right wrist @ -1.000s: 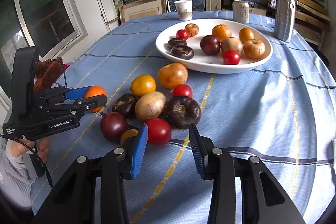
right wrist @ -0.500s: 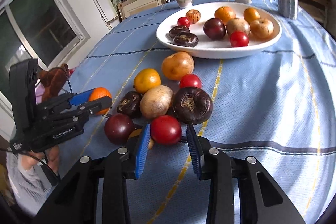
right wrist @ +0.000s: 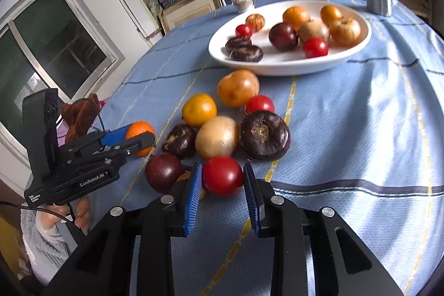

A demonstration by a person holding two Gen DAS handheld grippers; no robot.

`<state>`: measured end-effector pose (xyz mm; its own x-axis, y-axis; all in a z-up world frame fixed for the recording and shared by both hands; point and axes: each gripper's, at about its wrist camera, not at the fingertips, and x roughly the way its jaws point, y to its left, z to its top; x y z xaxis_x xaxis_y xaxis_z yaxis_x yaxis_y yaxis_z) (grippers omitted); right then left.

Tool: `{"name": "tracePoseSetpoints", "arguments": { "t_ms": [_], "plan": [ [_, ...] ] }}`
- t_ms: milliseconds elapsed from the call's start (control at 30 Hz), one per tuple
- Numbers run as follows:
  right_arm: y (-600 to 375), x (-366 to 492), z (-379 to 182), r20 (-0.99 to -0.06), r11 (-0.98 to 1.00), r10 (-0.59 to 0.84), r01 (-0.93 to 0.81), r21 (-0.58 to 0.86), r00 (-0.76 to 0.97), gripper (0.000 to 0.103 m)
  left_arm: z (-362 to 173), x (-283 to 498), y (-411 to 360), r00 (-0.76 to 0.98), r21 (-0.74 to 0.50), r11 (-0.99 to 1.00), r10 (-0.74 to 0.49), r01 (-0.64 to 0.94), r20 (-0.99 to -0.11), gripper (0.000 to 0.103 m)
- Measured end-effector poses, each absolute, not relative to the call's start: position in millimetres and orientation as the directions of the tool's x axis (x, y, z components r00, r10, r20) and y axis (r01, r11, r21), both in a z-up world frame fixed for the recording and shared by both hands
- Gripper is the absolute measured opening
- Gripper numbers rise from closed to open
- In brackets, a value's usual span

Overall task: Organize fruits
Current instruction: 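Lower the mandarin onto the plate with the left gripper while the right lowers the tomato there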

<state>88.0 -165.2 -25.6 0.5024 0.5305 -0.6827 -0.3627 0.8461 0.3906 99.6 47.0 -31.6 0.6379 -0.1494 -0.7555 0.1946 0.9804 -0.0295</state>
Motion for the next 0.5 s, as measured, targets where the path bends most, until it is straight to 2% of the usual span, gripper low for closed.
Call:
{"name": "tracePoseSetpoints", "arguments": {
  "t_ms": [233, 500],
  "plan": [
    [-177.1, 73.8, -11.9, -0.638, 0.862, 0.505, -0.368, 0.348, 0.581, 0.031, -25.0, 95.9, 51.2, 0.665, -0.032, 0.983, -0.147, 0.182, -0.732, 0.046],
    [-206.7, 73.6, 24.3, -0.581, 0.887, 0.462, -0.35, 0.302, 0.67, 0.031, 8.4, 107.1, 45.5, 0.695, -0.015, 0.983, -0.141, 0.183, -0.705, 0.046]
  ]
}}
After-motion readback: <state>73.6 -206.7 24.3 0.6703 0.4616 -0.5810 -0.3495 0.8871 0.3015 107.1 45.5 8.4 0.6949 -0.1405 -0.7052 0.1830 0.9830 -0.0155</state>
